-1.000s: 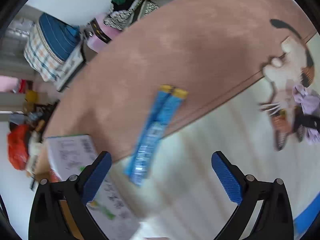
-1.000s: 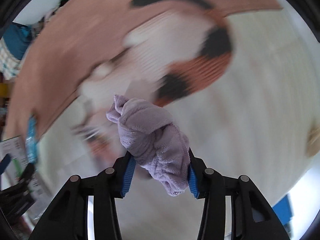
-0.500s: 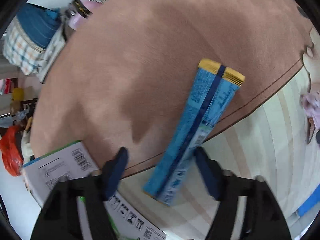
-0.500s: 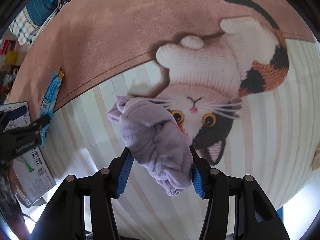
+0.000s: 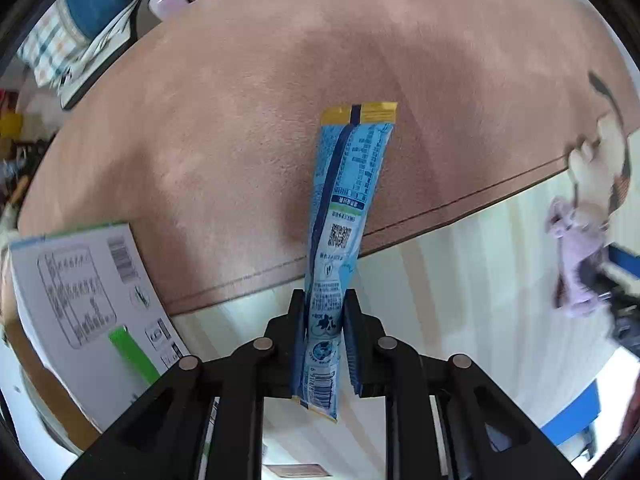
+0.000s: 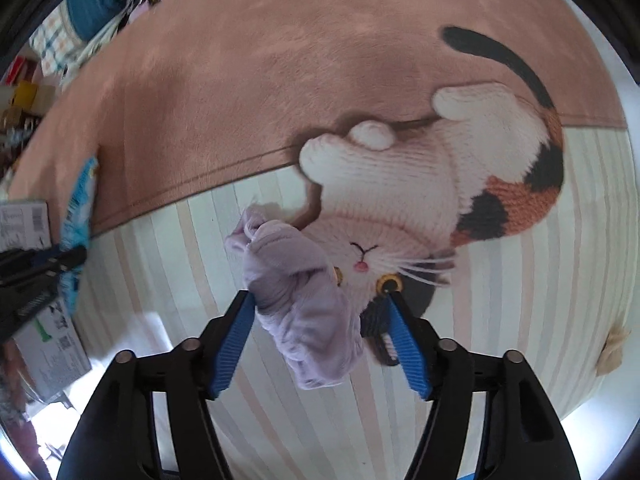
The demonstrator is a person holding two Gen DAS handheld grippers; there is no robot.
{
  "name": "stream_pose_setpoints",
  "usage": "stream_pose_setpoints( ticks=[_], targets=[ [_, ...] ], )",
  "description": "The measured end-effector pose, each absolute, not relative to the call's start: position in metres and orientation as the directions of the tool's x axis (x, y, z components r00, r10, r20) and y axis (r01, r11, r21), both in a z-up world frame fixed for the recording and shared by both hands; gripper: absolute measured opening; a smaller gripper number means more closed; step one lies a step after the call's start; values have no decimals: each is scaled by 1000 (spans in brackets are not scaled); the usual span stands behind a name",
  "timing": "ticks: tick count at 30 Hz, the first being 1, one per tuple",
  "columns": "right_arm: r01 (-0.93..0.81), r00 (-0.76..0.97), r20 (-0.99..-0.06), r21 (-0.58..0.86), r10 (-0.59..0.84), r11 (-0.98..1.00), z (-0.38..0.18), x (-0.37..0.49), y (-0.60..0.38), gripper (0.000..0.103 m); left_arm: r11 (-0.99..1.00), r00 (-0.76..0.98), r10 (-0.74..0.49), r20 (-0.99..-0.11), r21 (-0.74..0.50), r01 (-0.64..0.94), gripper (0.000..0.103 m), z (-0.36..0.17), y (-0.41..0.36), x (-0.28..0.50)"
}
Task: Organize soft objects
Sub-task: 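Carry the blue stick pack with the left tool while the right tool carries the lilac cloth to the box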
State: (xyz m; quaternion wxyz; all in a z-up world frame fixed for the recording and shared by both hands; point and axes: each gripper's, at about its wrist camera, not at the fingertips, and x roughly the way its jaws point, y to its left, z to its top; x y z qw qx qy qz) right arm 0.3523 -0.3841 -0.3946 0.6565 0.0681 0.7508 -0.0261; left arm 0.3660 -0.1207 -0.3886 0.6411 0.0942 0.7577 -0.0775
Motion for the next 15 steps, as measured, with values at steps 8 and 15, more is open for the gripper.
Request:
stream_pose_setpoints(
  ticks=[8, 15],
  targets=[
    [62, -140, -990, 0, 9, 998, -410, 346, -331, 37, 982, -114, -35, -993, -56, 181, 13, -358, -101, 346],
    [99, -50, -996, 64, 69, 993, -364, 330, -301, 37, 981, -59, -93, -994, -102, 167, 13, -326, -85, 323]
  ],
)
